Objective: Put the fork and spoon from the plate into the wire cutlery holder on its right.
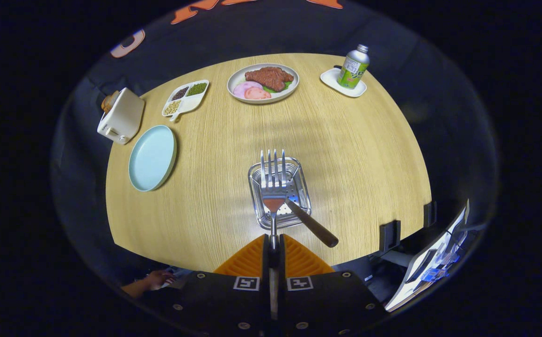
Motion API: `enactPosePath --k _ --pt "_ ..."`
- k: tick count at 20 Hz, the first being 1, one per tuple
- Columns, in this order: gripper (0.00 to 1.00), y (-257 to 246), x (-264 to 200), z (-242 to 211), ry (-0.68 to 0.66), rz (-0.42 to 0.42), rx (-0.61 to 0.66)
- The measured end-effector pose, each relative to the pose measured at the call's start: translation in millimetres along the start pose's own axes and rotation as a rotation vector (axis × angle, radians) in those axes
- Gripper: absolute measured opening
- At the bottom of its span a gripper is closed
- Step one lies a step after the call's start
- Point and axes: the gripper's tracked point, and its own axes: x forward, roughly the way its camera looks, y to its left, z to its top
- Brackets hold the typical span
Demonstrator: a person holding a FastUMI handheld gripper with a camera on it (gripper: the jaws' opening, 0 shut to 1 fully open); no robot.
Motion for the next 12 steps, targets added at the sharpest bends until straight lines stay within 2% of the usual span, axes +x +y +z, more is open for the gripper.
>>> enactPosePath --k 6,8,10,12 --pt "0.09 -4 4 5 -0.005 0.029 -0.014" --pt "0.1 1 -2 14 -0.038 0.068 0.013" --pt "0.12 6 -16 32 -0.116 0.117 0.028" --pt "0.18 11 -36 58 -0.231 0.149 0.028"
